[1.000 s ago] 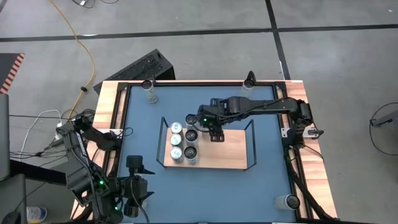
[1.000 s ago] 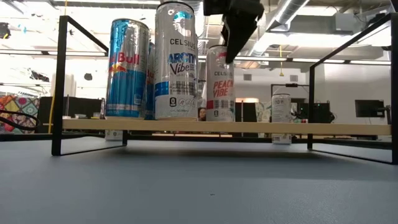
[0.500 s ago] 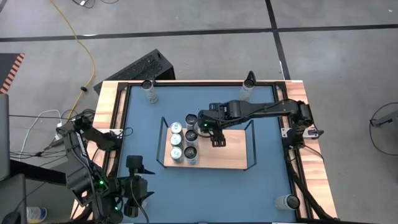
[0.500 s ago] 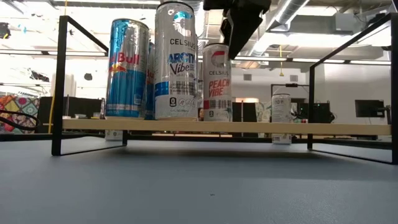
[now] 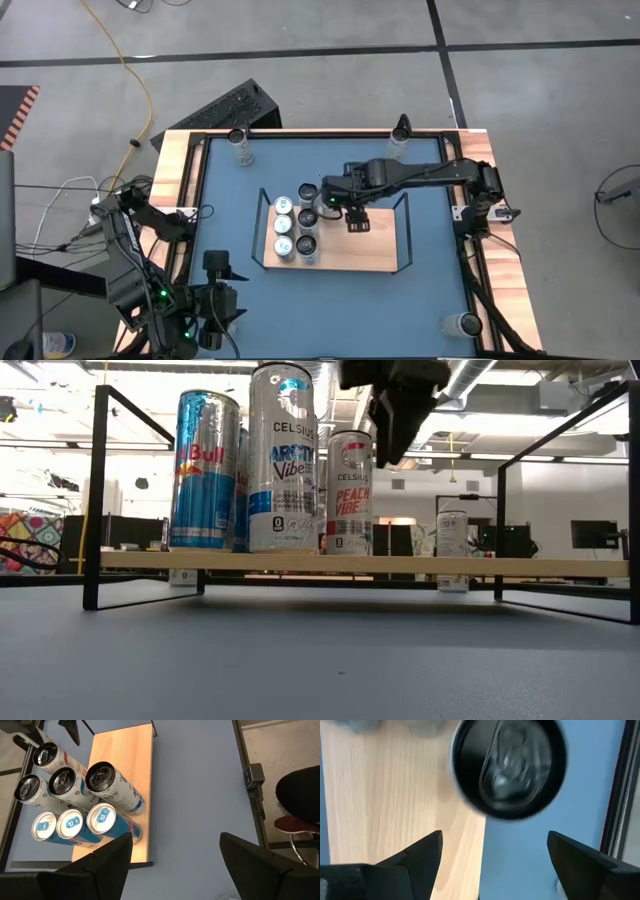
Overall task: Place canned beverage on shelf
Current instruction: Put the right pink soda can on the shelf aligned with the other pink soda can
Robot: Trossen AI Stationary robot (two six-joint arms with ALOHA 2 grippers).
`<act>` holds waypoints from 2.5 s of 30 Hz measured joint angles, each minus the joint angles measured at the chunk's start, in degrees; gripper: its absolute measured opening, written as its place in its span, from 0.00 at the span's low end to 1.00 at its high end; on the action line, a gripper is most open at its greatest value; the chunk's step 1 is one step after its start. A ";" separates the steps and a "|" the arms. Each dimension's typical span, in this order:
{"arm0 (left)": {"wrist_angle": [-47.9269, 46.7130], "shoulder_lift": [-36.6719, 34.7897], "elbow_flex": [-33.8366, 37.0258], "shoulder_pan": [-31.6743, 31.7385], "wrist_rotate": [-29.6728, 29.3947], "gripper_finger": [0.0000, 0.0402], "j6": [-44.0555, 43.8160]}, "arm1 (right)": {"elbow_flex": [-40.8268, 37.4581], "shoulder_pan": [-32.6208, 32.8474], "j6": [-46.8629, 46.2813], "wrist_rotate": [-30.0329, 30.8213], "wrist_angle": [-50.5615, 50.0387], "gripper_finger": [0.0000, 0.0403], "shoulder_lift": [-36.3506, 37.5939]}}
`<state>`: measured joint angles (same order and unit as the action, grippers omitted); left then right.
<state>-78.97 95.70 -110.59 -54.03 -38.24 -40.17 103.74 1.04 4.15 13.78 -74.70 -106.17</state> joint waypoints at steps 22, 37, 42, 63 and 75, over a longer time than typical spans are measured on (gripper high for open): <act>-0.89 7.64 -0.02 -2.30 16.90 0.71 -31.97 | 3.78 8.32 -14.84 -0.30 -13.46 0.85 5.73; -6.21 8.09 -0.04 -4.10 15.06 0.71 -46.34 | 3.78 9.63 -16.20 -0.26 -11.80 0.85 5.73; -6.02 11.53 -0.04 -4.12 20.31 0.71 -48.03 | 3.78 10.93 -16.21 -0.25 -11.46 0.85 5.73; -9.62 14.19 0.00 -4.08 30.20 0.71 -54.42 | 3.76 17.42 -18.89 -0.26 -9.85 0.85 5.70; -9.78 14.19 0.00 -4.17 30.47 0.71 -50.75 | 3.76 15.99 -18.70 -0.27 -5.79 0.85 5.68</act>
<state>-88.75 109.89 -110.59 -58.19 -7.77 -90.92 107.50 17.03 -14.55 13.51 -80.49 -100.49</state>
